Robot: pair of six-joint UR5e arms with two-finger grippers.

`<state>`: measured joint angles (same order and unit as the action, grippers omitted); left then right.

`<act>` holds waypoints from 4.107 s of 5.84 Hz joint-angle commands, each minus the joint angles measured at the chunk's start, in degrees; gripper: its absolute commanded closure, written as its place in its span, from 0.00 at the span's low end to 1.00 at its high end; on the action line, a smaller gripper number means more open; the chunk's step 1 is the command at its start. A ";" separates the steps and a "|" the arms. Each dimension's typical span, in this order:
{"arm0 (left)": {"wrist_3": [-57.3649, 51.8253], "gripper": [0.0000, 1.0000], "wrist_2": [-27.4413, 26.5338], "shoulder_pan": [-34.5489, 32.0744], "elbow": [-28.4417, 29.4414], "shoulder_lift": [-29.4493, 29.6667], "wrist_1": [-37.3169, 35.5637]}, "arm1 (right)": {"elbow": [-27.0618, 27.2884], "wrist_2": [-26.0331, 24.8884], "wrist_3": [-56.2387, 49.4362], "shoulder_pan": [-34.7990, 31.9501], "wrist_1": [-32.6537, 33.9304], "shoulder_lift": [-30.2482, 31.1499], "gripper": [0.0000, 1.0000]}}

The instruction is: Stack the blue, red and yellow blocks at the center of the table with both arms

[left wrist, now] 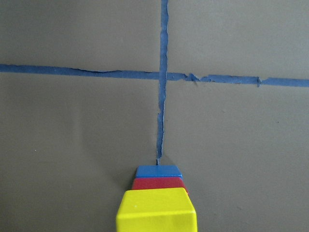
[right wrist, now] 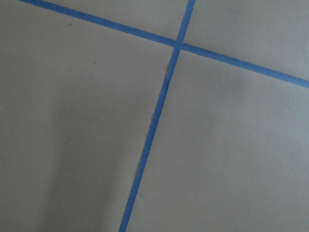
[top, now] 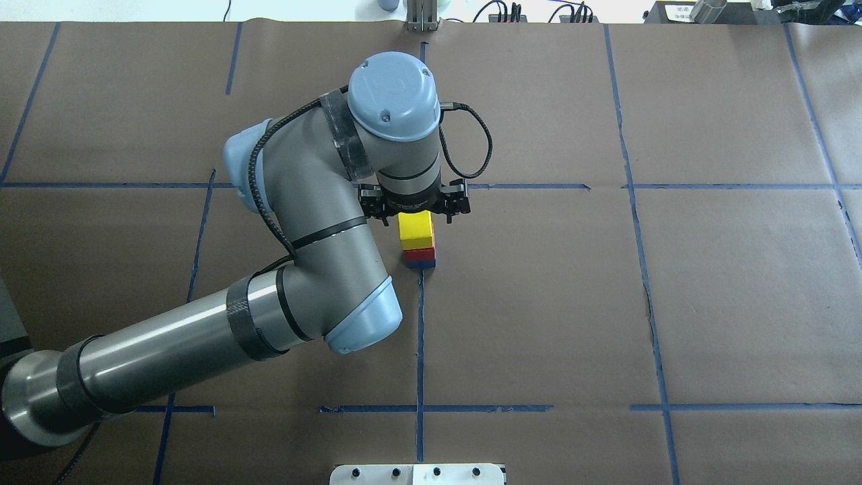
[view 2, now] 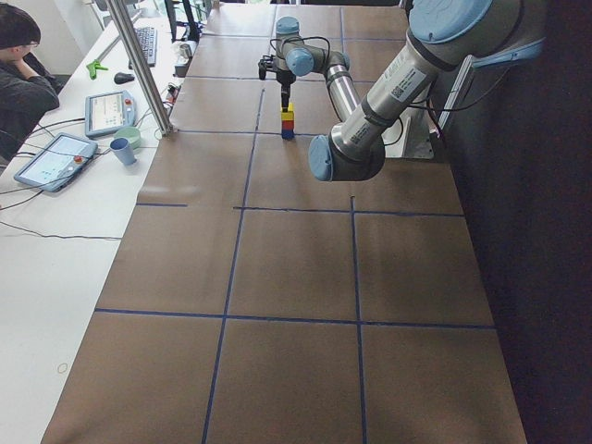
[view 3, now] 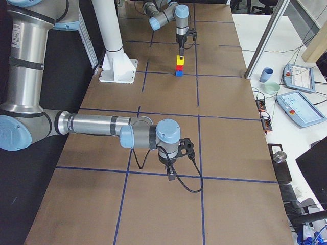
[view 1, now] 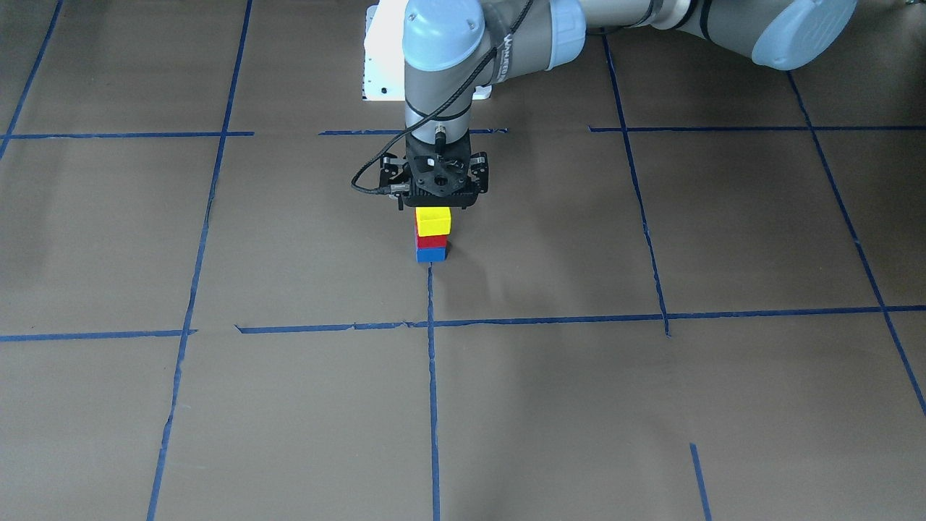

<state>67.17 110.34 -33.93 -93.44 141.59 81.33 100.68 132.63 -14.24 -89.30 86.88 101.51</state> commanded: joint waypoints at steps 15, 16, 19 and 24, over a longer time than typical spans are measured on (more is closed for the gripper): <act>-77.36 0.00 24.31 -53.08 -3.76 -58.27 4.28 | -0.04 0.53 5.27 0.17 0.04 -0.70 0.00; -77.37 0.00 24.40 -53.08 -3.85 -58.18 4.28 | -0.04 0.53 5.27 0.18 0.04 -0.70 0.00; -77.37 0.00 24.58 -53.08 -3.85 -58.18 4.36 | -0.04 0.62 5.27 0.18 -0.04 -0.70 0.00; -77.37 0.00 24.40 -52.99 -3.59 -58.18 4.28 | -0.04 0.62 5.19 0.18 -0.04 -0.62 0.00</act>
<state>-10.20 134.74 -86.93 -97.09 83.41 85.62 100.64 133.24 -9.05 -89.12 86.84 100.90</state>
